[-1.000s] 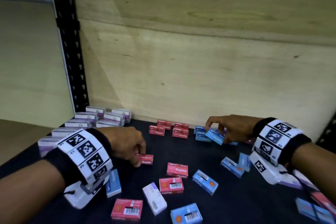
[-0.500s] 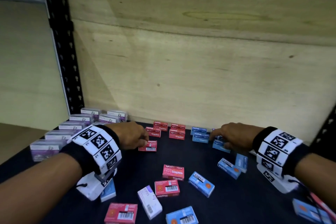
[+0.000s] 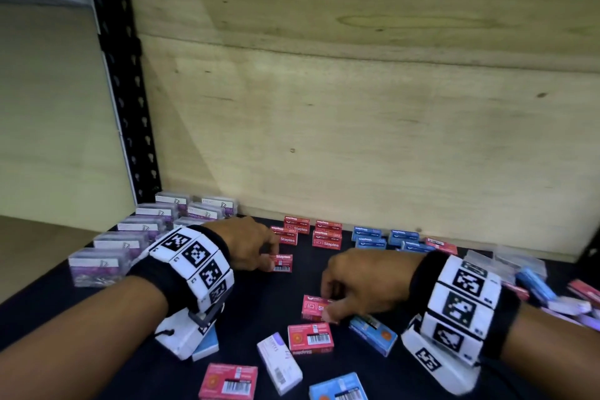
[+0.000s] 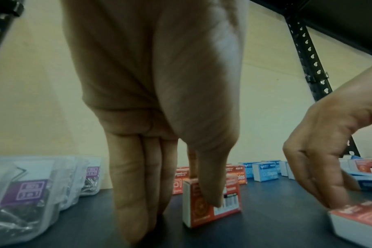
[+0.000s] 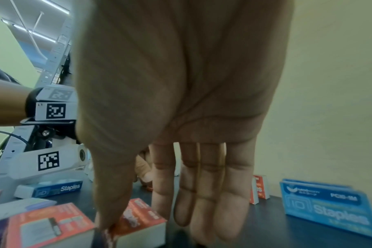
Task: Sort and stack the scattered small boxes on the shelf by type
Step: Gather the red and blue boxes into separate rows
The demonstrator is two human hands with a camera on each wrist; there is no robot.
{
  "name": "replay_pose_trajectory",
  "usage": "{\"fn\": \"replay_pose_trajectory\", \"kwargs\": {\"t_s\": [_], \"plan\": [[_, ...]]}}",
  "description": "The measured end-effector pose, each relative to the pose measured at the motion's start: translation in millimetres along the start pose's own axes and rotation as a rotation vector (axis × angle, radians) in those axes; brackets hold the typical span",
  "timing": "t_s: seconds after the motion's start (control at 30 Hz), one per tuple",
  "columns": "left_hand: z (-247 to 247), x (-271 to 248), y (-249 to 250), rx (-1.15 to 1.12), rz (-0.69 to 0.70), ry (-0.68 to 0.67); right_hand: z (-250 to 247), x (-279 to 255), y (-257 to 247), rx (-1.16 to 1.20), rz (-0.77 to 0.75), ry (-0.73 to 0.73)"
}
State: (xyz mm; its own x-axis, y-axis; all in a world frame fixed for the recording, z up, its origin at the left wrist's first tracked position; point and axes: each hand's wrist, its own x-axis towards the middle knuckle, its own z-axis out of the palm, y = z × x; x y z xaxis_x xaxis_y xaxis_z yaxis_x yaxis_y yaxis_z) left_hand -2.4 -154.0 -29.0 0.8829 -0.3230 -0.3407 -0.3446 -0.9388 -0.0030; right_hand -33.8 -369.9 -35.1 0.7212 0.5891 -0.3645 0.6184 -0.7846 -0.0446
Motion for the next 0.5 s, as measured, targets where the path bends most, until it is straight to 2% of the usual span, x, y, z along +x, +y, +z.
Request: {"fn": "replay_pose_trajectory", "kwargs": {"t_s": [0.17, 0.5], "plan": [[0.3, -8.4, -0.2, -0.012, 0.019, -0.059, 0.2, 1.6, -0.2, -0.029, 0.017, 0.006], [1.9, -13.5, 3.4, -0.019, 0.029, -0.114, -5.6, 1.9, 10.4, -0.034, 0.142, 0.021]]}}
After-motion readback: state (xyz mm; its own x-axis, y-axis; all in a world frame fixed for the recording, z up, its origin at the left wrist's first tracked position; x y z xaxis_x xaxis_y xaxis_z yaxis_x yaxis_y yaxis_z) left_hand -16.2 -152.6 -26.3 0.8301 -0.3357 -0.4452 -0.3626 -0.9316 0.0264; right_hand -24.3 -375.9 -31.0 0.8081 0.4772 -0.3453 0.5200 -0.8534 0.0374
